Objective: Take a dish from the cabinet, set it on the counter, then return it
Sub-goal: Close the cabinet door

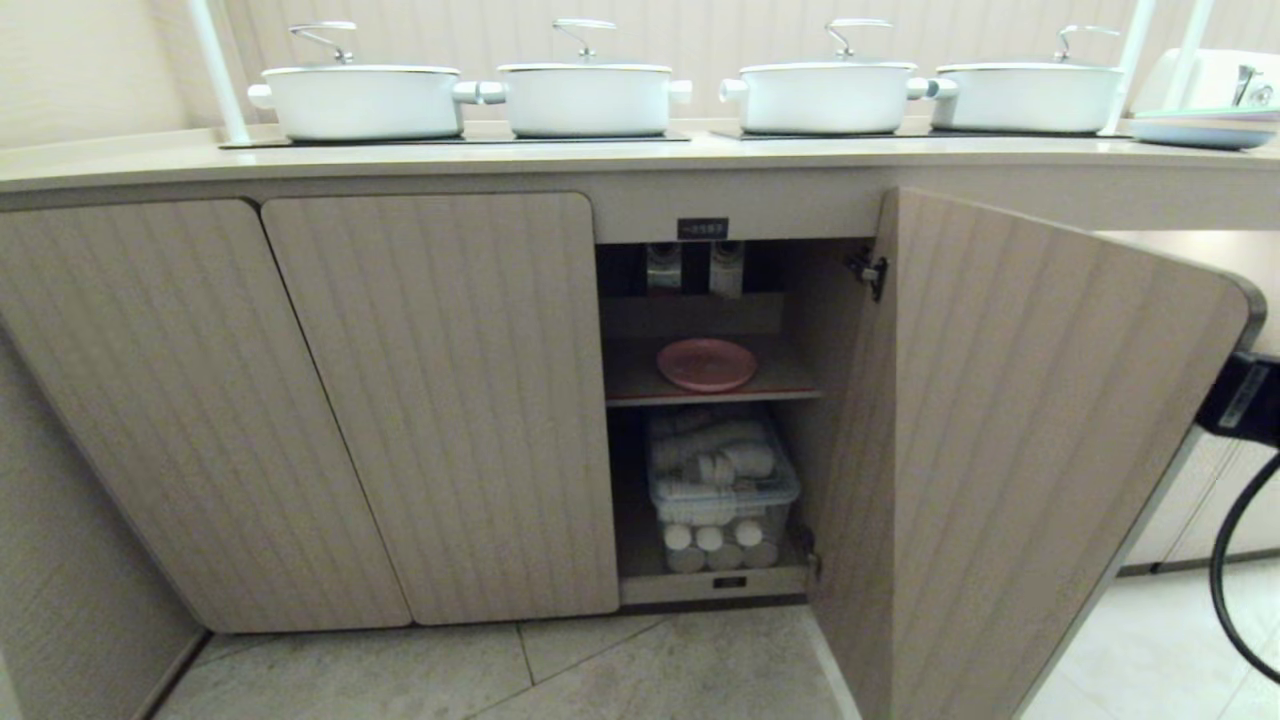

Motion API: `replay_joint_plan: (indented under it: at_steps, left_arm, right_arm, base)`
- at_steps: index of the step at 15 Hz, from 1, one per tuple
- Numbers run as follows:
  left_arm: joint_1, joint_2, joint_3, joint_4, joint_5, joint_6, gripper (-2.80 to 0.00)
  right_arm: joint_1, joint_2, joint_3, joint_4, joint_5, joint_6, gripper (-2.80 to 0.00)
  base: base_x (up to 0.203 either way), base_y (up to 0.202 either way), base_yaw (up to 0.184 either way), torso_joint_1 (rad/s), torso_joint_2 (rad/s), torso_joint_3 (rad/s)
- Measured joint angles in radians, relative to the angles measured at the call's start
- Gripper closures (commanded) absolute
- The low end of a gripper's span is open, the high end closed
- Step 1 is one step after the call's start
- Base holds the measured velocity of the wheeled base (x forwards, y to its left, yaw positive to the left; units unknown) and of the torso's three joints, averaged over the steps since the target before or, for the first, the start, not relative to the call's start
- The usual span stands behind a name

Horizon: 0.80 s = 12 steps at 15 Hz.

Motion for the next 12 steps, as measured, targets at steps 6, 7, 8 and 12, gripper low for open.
replay_joint_plan:
  at_steps: [6,7,8,12]
  left_arm:
    - [0.000,0.000,0.000,0.000,0.000,0.000,0.00]
    - [0.000,0.000,0.000,0.000,0.000,0.000,0.00]
    - [0.000,0.000,0.000,0.000,0.001,0.000,0.00]
    - [0.000,0.000,0.000,0.000,0.000,0.000,0.00]
  right_arm:
    - [0.055,0.025,0.008,-0.011,0.002,0.030,0.00]
    - [0.071,0.025,0.009,-0.010,0.002,0.044,0.00]
    - [0.088,0.024,0.009,-0.010,0.003,0.061,0.00]
    - [0.126,0.010,0.007,-0.009,0.112,0.131,0.00]
  base:
    - [0.000,0.000,0.000,0.000,0.00,0.000]
    - [0.000,0.000,0.000,0.000,0.00,0.000]
    - [0.000,0.000,0.000,0.000,0.00,0.000]
    - [0.000,0.000,0.000,0.000,0.00,0.000]
